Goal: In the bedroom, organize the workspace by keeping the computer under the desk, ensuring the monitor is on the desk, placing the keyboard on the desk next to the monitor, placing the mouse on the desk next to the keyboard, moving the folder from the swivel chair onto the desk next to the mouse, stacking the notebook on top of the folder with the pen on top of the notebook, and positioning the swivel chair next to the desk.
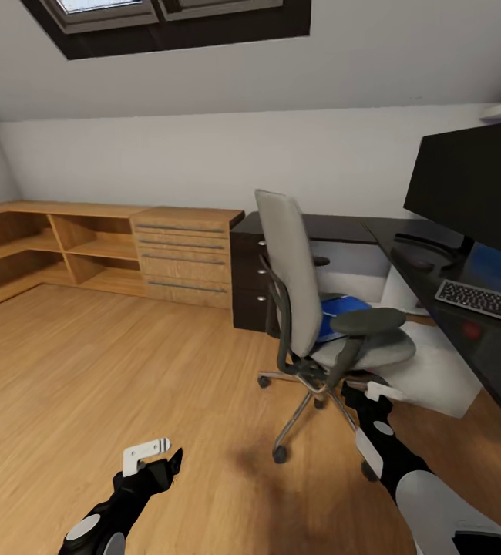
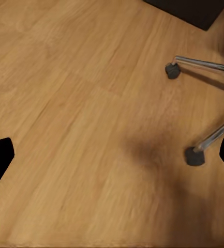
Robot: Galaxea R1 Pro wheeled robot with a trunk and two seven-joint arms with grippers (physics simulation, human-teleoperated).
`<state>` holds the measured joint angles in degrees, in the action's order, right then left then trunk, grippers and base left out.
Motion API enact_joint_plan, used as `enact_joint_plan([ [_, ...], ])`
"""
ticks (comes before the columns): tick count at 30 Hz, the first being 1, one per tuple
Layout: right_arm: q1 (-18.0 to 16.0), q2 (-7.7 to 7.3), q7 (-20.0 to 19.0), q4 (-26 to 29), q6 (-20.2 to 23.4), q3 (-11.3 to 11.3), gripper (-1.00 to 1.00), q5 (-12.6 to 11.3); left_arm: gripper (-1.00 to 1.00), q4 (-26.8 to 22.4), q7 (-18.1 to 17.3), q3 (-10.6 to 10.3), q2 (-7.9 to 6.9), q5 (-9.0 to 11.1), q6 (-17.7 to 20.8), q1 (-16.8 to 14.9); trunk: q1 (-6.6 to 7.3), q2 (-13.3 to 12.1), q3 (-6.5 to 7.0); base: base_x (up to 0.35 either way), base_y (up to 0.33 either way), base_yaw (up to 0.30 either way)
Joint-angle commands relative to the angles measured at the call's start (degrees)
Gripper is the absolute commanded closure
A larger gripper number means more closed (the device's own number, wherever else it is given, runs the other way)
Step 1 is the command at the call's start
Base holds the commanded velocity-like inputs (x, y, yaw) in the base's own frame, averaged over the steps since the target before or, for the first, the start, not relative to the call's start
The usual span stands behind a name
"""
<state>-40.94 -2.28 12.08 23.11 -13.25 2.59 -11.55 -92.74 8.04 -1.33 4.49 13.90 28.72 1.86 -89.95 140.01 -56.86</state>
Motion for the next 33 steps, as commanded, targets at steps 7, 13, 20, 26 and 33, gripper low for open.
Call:
enact_joint_plan([
  [7, -0.02, 0.00, -0.04, -0.03, -0.28, -0.12, -1.00, -0.67, -1.00, -0.07, 0.48, -0.07, 0.00, 0.61, 0.21, -0.01, 0.04, 0.02, -0.04, -0.048, 0.019, 0.270],
  [13, -0.02, 0.20, 0.04, -0.04, -0.28, -0.13, -1.00, -0.74, -1.00, -0.07, 0.48, -0.07, 0.00, 0.61, 0.27, -0.01, 0.04, 0.02, -0.04, -0.001, 0.001, 0.275],
  [20, -0.02, 0.43, 0.05, -0.06, -0.28, -0.13, -1.00, -0.67, -1.00, -0.07, 0.49, -0.07, 0.00, 0.68, 0.28, -0.01, 0.04, 0.02, -0.04, 0.000, 0.000, 0.277],
  [26, -0.02, 0.44, -0.01, -0.01, -0.28, -0.08, -1.00, -0.67, -1.00, -0.07, 0.48, -0.13, 0.00, 0.69, 0.28, -0.01, 0.04, 0.02, -0.04, 0.000, 0.000, 0.271],
  [33, -0.02, 0.43, -0.26, -0.07, -0.28, -0.04, -1.00, -0.72, -1.00, -0.07, 0.48, -0.16, 0.00, 0.68, 0.26, -0.01, 0.04, 0.02, -0.04, 0.000, 0.000, 0.058],
])
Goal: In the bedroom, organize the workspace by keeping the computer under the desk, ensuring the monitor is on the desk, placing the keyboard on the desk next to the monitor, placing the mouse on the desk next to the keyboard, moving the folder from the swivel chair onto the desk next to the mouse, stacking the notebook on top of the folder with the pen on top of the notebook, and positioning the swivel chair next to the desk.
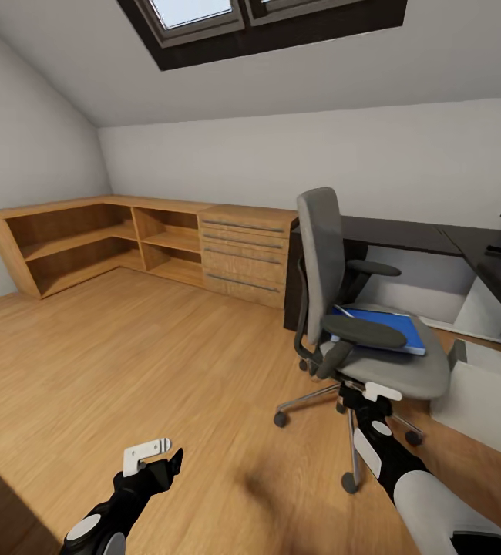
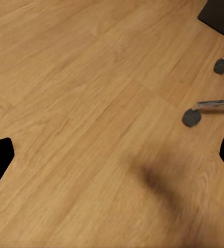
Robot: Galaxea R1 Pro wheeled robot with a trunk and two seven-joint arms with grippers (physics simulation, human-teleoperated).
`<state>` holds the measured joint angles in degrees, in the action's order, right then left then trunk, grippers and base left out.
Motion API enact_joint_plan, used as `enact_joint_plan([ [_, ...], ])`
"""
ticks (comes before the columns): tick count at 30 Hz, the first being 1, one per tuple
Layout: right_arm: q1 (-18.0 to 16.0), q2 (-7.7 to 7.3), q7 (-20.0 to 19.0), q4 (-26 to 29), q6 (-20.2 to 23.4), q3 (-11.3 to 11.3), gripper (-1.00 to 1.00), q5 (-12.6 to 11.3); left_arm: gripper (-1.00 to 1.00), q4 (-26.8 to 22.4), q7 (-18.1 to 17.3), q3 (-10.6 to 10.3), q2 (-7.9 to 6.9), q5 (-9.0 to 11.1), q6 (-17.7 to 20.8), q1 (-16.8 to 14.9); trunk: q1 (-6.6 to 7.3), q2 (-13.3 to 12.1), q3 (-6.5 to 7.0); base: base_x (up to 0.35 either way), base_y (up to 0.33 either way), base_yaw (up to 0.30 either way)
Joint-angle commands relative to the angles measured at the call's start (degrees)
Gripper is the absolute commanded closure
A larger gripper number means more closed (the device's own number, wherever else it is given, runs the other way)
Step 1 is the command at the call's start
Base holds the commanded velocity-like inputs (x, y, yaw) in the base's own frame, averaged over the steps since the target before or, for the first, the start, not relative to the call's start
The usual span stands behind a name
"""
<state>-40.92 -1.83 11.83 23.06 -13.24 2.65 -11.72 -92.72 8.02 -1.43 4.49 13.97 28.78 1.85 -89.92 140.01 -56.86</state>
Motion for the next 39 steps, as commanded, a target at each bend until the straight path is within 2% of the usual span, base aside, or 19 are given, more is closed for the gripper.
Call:
enact_joint_plan([
  [1, -0.03, -0.01, -0.06, -0.02, -0.29, -0.10, -1.00, -0.53, -1.00, -0.09, 0.50, -0.04, 0.00, 0.61, 0.18, 0.00, 0.01, 0.02, -0.04, 0.000, 0.000, 0.003],
  [6, -0.03, -0.01, -0.13, -0.03, -0.29, -0.10, -1.00, -0.53, -1.00, -0.09, 0.51, -0.04, 0.00, 0.57, 0.14, 0.00, 0.01, 0.02, -0.04, -0.075, 0.000, 0.001],
  [18, -0.03, 0.03, -0.23, -0.09, -0.29, -0.10, -1.00, -0.59, -1.00, -0.09, 0.50, -0.03, 0.00, 0.60, 0.14, 0.00, 0.01, 0.02, -0.04, -0.284, 0.000, -0.001],
  [39, -0.03, 0.34, -0.25, -0.12, -0.29, -0.10, -1.00, -0.56, -1.00, -0.09, 0.59, -0.06, 0.08, 0.62, 0.14, 0.00, 0.01, 0.02, 0.55, -0.016, 0.000, -0.228],
])
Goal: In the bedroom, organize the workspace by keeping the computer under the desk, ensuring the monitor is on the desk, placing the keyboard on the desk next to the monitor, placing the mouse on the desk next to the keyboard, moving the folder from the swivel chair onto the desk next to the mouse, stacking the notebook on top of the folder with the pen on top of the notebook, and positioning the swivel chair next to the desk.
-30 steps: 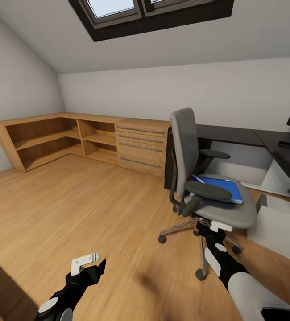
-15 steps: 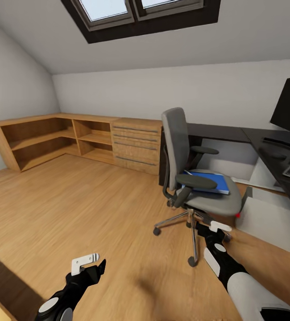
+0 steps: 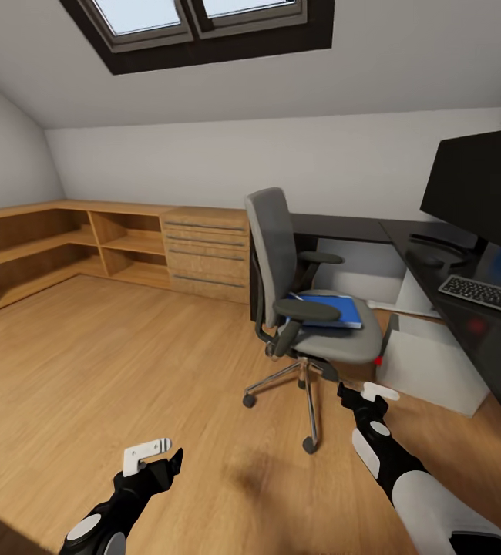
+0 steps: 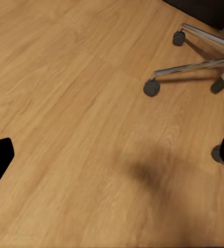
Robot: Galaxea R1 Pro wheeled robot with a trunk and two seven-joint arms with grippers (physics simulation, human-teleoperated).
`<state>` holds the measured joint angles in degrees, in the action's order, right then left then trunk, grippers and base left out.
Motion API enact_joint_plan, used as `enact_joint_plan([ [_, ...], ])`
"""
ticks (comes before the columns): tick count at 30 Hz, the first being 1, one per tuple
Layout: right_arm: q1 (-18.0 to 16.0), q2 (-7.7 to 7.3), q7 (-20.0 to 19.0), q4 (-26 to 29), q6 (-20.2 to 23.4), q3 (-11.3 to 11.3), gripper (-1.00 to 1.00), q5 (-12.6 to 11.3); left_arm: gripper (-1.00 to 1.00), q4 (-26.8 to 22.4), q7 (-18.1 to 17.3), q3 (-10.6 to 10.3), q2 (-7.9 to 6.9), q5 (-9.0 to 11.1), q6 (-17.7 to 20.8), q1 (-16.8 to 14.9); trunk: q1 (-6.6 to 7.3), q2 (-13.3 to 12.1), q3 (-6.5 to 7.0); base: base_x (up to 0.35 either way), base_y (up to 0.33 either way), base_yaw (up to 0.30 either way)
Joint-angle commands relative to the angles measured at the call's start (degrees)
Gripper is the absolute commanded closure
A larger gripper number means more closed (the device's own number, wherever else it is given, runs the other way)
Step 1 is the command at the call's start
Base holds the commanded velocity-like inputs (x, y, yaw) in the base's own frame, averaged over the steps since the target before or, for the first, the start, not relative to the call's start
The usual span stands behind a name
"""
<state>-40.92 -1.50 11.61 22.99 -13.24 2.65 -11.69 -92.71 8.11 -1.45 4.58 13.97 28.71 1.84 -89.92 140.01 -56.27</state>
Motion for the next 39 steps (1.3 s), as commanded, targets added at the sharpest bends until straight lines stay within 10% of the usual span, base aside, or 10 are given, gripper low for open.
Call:
enact_joint_plan([
  [1, -0.04, 0.00, -0.04, -0.07, -0.30, -0.10, -1.00, -0.60, -1.00, -0.10, 0.50, -0.05, -0.01, 0.61, 0.20, 0.01, 0.01, 0.02, -0.01, 0.000, 0.000, -0.247],
  [23, -0.04, 0.74, -2.83, -0.90, 0.01, 0.27, -1.00, -1.59, -1.00, -0.10, 0.50, 0.13, -0.09, 0.53, 0.17, 0.01, 0.01, 0.02, 0.29, 0.000, 0.000, -0.112],
  [29, -0.04, -0.30, -4.75, -0.77, 0.34, 2.30, -1.00, -11.70, -1.00, -0.10, 0.50, 0.18, -0.09, 0.53, 0.14, 0.01, 0.01, 0.02, 0.29, 0.000, 0.000, 0.000],
  [30, -0.04, -1.19, -5.04, -0.61, 0.46, 2.72, -1.00, -17.97, -1.00, -0.10, 0.50, 0.20, -0.09, 0.53, 0.12, 0.01, 0.01, 0.02, 0.29, 0.000, 0.000, 0.000],
  [35, -0.04, -1.35, -5.25, -0.12, 0.61, 2.85, -1.00, -21.07, -1.00, -0.10, 0.50, 0.21, -0.09, 0.53, 0.12, 0.01, 0.01, 0.02, 0.29, 0.000, 0.000, 0.000],
  [39, -0.04, -1.63, -5.40, 1.48, 2.78, 3.68, -1.00, -28.73, -1.00, -0.10, 0.50, 0.32, -0.09, 0.53, 0.11, 0.01, 0.01, 0.02, 0.29, 0.000, 0.000, 0.000],
])
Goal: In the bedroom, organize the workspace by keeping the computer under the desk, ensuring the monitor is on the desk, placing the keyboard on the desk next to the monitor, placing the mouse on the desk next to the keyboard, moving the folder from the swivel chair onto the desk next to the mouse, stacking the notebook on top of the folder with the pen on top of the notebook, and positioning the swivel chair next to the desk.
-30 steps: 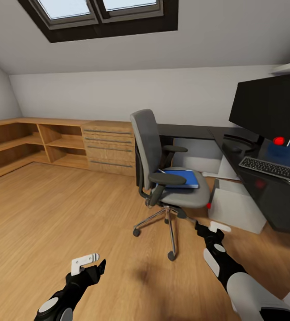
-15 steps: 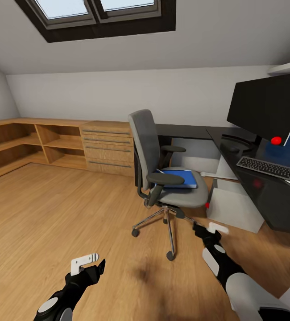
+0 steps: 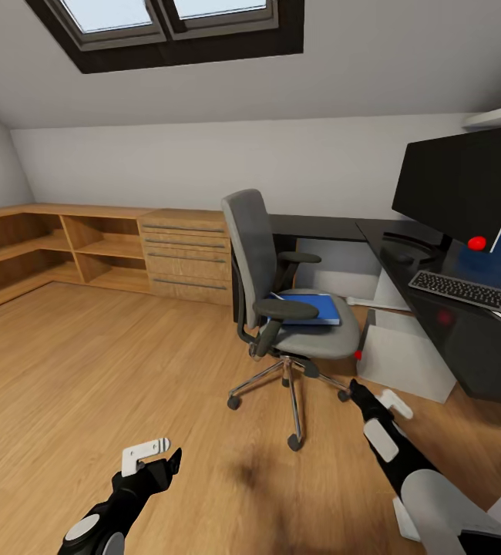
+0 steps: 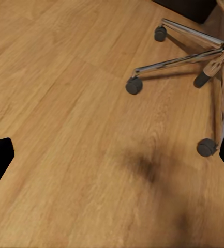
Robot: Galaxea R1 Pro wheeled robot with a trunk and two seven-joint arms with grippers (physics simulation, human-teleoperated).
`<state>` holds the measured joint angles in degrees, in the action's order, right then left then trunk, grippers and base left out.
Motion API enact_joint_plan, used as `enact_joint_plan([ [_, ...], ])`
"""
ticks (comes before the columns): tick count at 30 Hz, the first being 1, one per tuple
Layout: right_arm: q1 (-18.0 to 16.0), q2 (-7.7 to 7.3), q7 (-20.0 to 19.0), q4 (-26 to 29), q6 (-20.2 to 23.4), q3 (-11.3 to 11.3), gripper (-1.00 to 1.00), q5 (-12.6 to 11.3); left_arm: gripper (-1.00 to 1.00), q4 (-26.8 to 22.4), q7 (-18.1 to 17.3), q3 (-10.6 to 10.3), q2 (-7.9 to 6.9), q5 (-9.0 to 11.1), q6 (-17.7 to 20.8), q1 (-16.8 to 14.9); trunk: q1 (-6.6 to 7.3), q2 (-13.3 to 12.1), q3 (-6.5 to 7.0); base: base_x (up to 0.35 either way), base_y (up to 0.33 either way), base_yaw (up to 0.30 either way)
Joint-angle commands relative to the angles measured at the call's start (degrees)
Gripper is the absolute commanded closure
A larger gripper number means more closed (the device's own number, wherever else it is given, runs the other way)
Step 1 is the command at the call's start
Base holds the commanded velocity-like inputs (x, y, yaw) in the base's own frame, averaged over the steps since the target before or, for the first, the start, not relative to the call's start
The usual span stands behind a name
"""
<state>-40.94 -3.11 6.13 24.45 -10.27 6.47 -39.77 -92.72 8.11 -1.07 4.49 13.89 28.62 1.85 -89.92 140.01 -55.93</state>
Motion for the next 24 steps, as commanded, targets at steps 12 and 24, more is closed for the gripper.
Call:
enact_joint_plan([
  [12, -0.02, -0.36, -6.08, 0.67, 1.68, 0.10, -1.00, -7.76, -1.00, -0.09, 0.50, 1.70, 0.00, 0.61, 0.22, 0.00, 0.01, 0.02, -0.04, 0.000, 0.000, 0.000],
  [24, -0.02, -1.05, -8.57, 0.58, 1.80, 0.21, -1.00, -8.26, -1.00, -0.09, 0.50, 2.40, 0.00, 0.61, 0.20, 0.00, 1.11, -1.99, 0.85, 0.000, 0.000, 0.000],
])
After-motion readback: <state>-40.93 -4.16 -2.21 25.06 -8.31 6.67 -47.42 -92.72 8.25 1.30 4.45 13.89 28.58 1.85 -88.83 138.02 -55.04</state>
